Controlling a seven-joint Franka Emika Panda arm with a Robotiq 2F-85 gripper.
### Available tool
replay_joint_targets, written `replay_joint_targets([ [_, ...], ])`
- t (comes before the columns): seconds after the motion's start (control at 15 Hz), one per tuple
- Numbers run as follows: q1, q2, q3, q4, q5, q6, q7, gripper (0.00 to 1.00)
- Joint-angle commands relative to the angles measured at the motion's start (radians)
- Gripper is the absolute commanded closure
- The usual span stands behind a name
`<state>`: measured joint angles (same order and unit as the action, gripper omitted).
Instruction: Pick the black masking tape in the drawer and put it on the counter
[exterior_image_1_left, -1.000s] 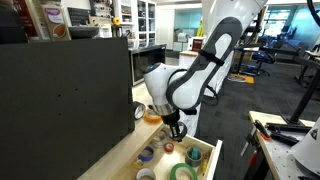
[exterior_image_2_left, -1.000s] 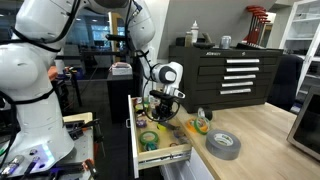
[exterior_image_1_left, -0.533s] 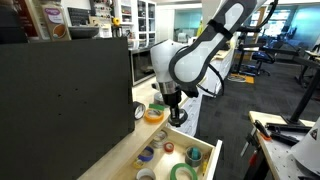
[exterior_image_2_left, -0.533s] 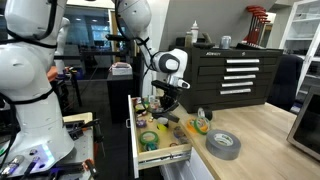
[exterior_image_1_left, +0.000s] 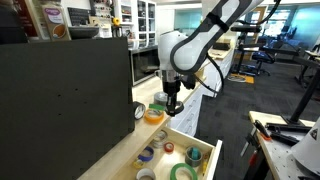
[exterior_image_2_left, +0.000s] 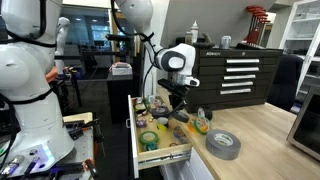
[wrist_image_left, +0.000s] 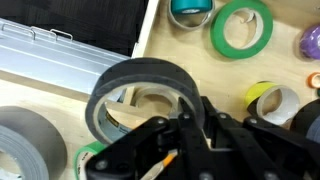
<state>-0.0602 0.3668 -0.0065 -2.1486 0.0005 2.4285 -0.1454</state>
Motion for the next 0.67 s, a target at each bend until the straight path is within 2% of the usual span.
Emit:
replay_joint_targets([
  [0.0, -0.028, -0.015, -0.006, -0.004, 0.022, 0.057, -0.014, 0.97],
  [0.6, -0.042, 0.064, -0.043, 0.141, -0.010, 0.094, -0.016, 0.97],
])
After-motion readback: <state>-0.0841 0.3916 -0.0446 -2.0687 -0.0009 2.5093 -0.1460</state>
